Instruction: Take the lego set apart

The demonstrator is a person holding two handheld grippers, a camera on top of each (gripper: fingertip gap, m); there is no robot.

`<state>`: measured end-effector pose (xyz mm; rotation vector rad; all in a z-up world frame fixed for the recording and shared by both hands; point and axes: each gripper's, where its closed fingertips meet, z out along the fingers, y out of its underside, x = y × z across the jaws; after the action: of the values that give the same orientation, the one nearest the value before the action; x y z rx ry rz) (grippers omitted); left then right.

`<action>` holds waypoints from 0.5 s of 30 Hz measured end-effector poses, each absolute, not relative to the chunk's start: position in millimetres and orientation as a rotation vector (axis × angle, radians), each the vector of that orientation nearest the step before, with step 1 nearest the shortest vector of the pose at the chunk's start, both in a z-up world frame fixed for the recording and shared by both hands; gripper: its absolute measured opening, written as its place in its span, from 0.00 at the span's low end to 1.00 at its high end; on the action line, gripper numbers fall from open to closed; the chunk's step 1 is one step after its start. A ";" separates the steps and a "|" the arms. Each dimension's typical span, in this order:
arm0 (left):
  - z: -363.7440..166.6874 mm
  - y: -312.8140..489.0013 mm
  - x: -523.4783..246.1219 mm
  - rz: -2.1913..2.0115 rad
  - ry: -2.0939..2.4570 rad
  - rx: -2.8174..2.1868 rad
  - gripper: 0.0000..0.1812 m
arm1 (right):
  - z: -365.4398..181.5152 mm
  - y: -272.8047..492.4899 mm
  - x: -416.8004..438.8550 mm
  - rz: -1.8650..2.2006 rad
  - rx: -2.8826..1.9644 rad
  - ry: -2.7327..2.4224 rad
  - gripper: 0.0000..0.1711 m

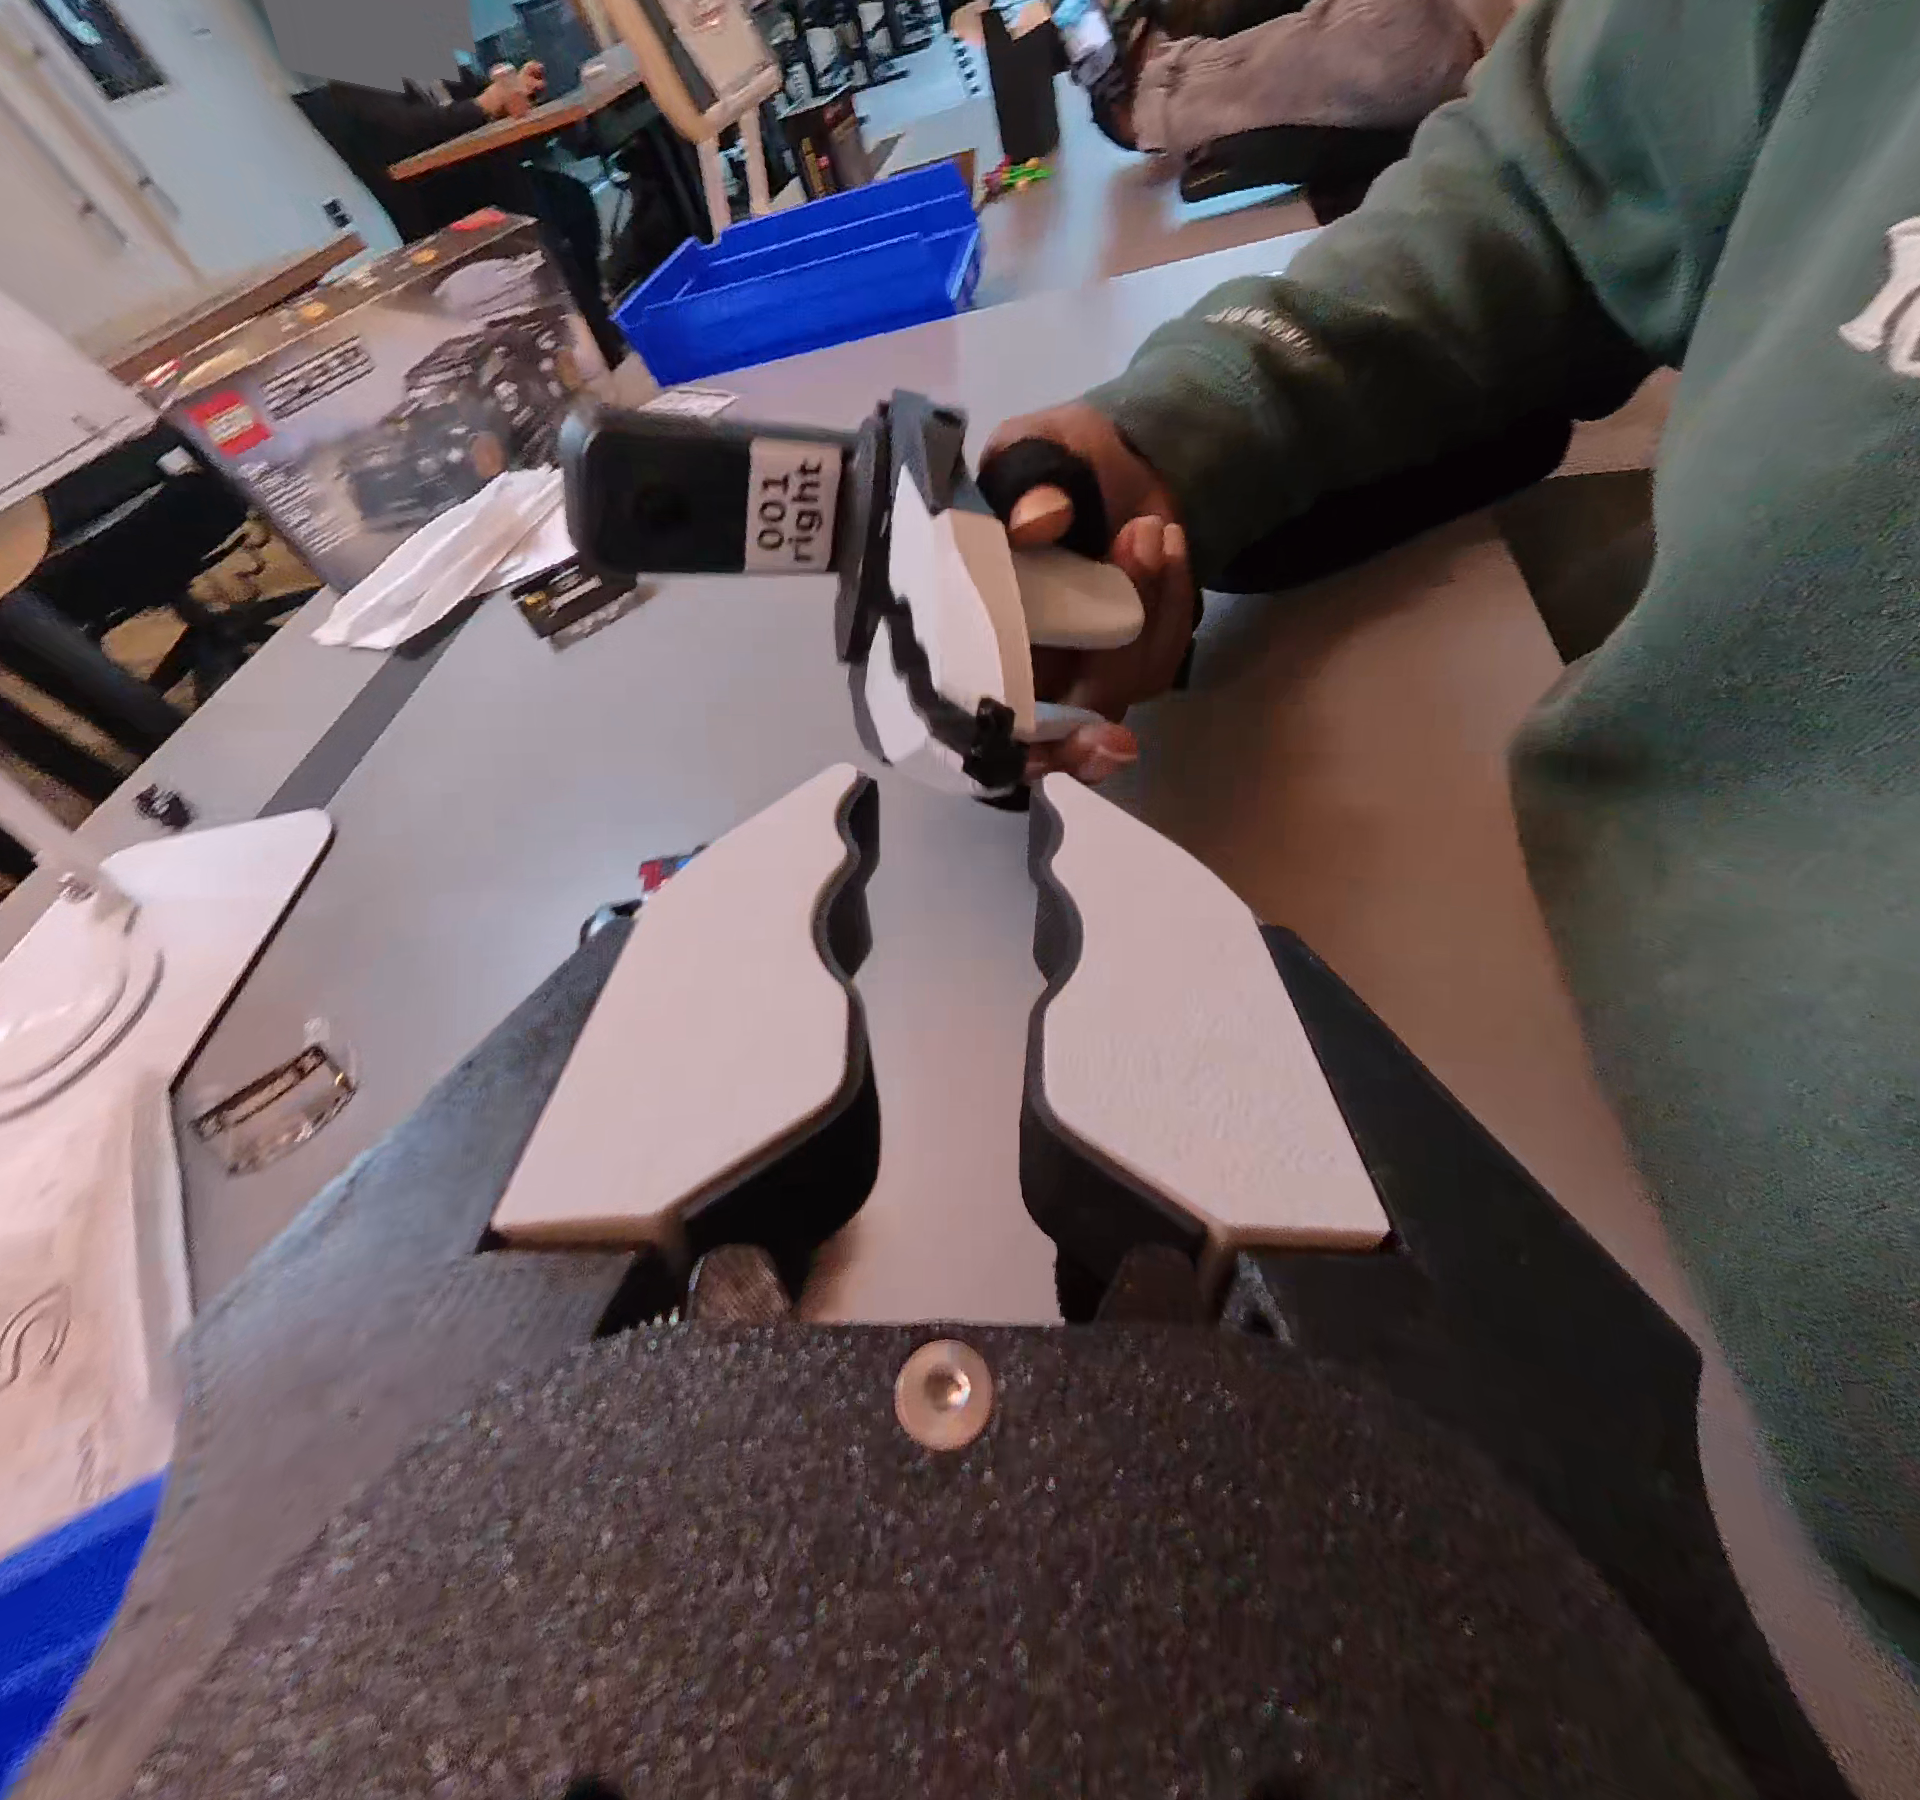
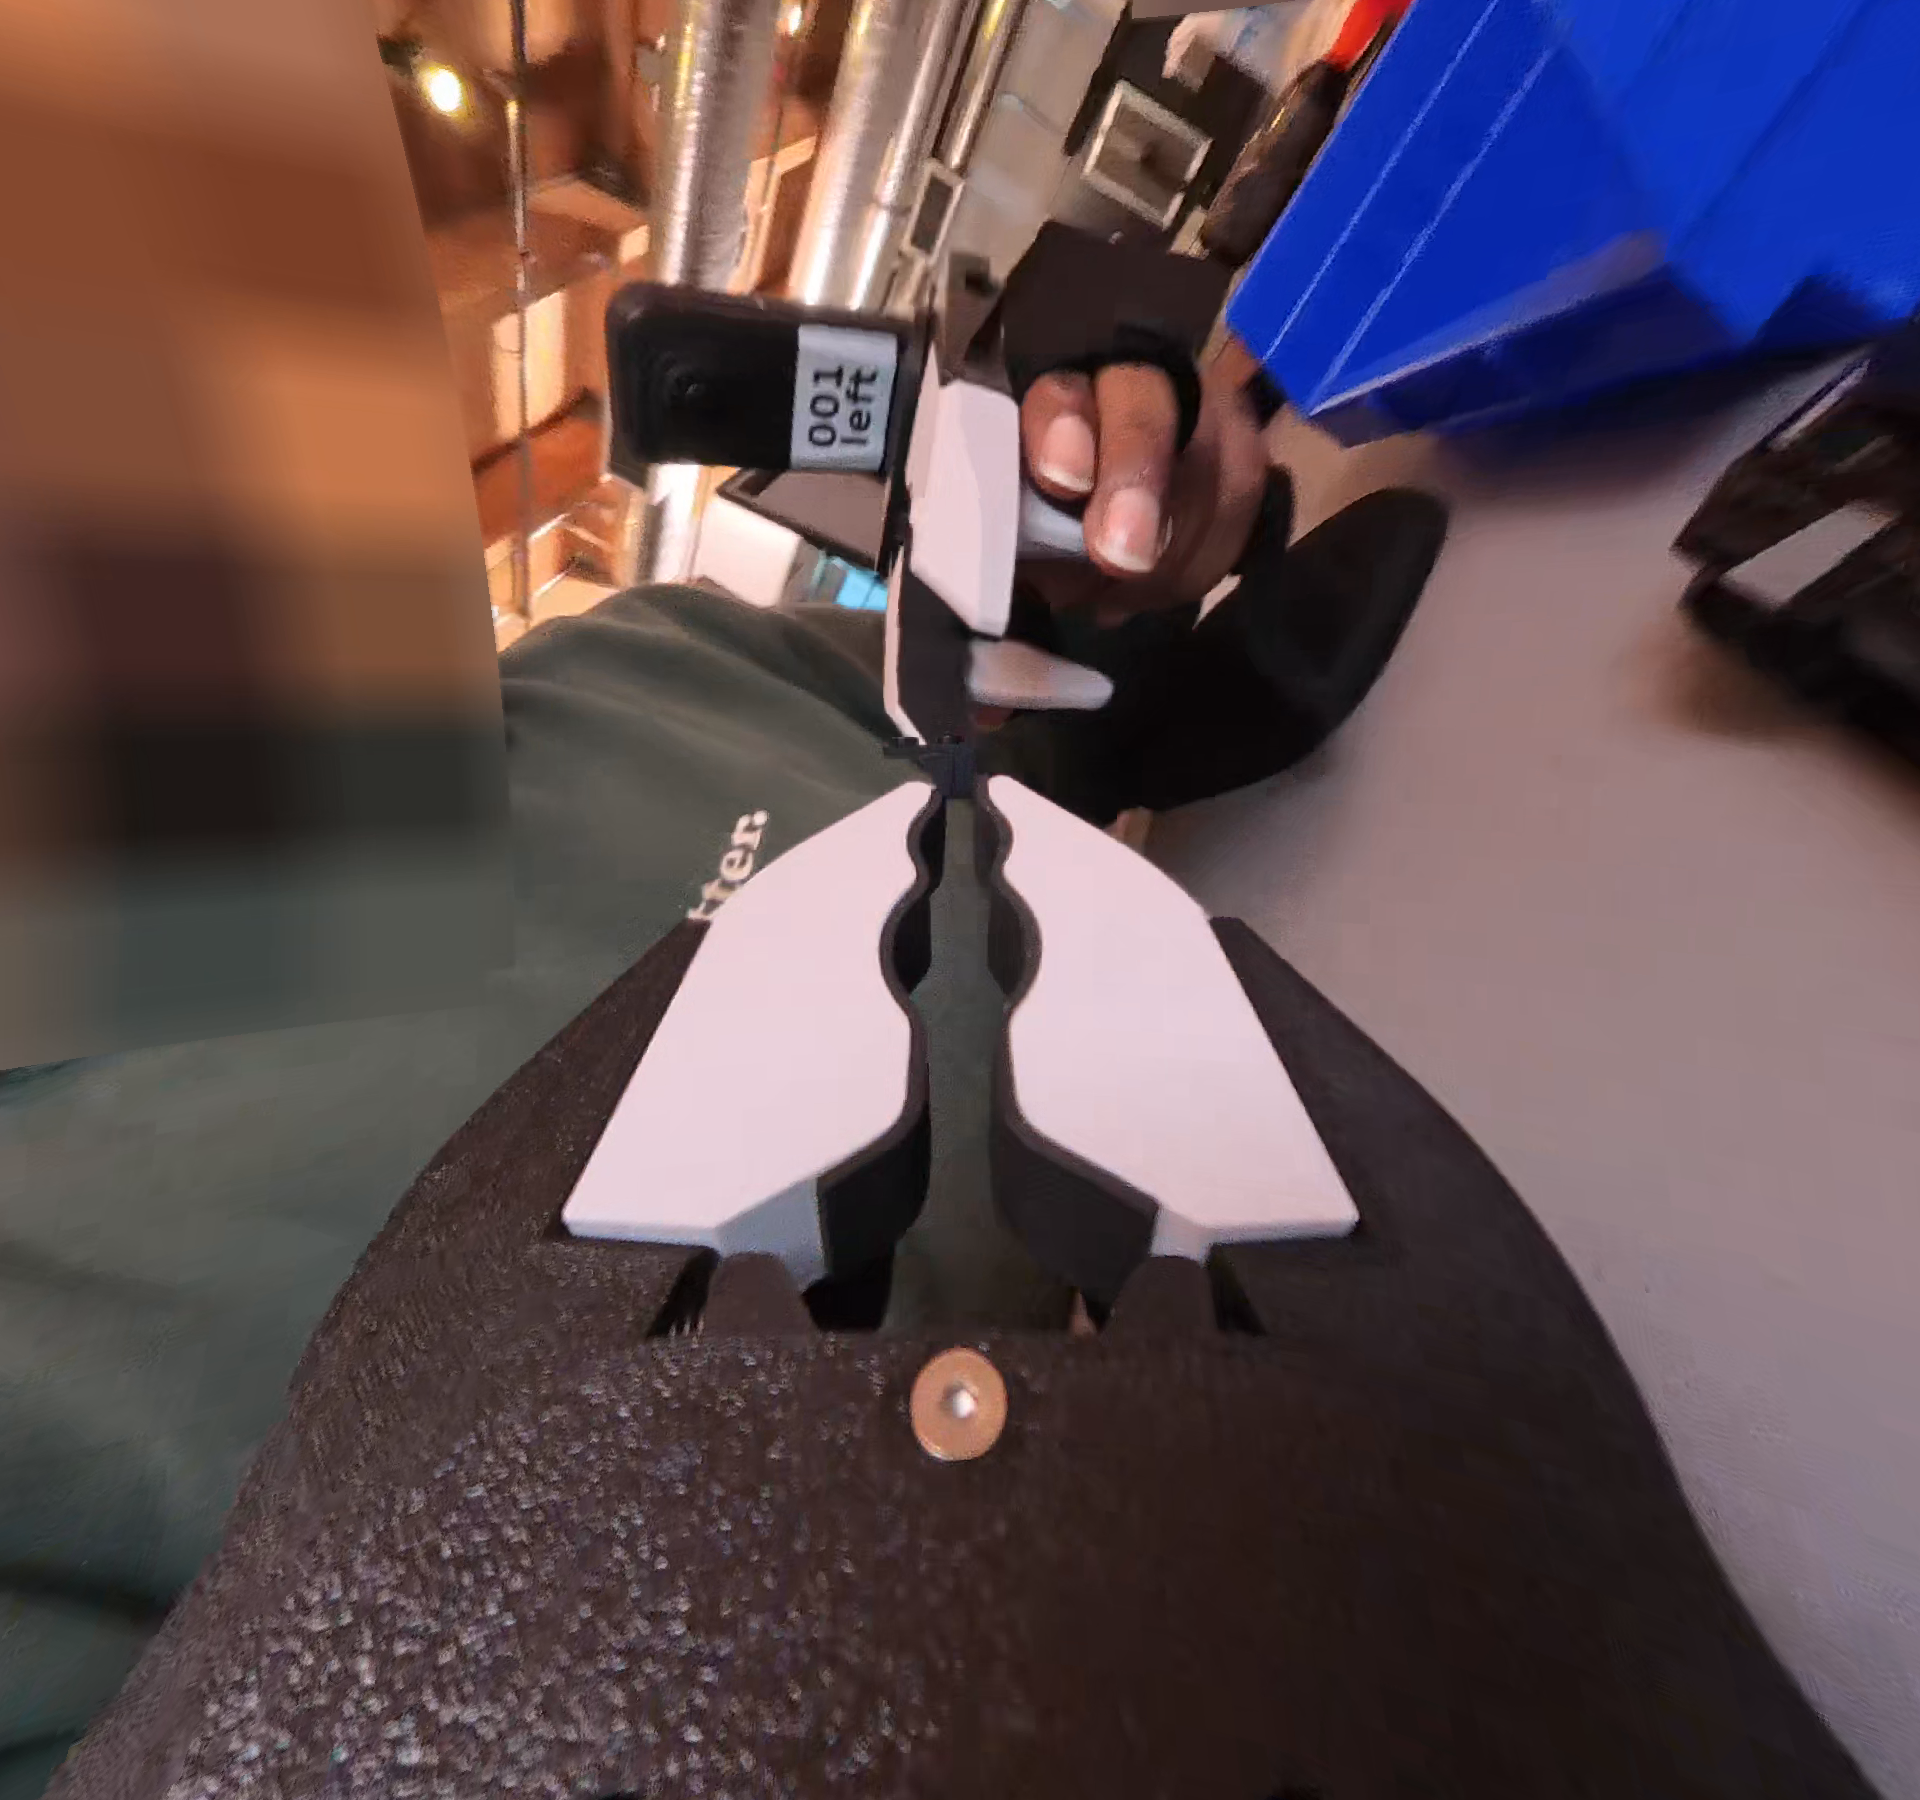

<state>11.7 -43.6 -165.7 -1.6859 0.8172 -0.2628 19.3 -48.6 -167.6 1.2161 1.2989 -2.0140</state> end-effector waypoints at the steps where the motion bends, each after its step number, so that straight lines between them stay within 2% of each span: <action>1: -166.2 -43.5 17.1 -0.287 0.848 -1.677 0.15 | -168.3 -50.9 21.3 -2.002 1.200 1.300 0.03; 6: -166.3 -50.1 39.0 -0.391 0.998 -1.632 0.10 | -168.4 -54.6 30.0 -1.960 1.168 1.384 0.03; 15: -172.3 -40.5 36.6 -0.400 0.966 -1.683 0.04 | -179.3 -45.3 31.7 -1.921 1.251 1.432 0.03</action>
<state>36.6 -40.5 -172.3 -1.6829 0.9658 -0.4001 31.7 -45.3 -179.3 1.2507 1.4318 -1.9210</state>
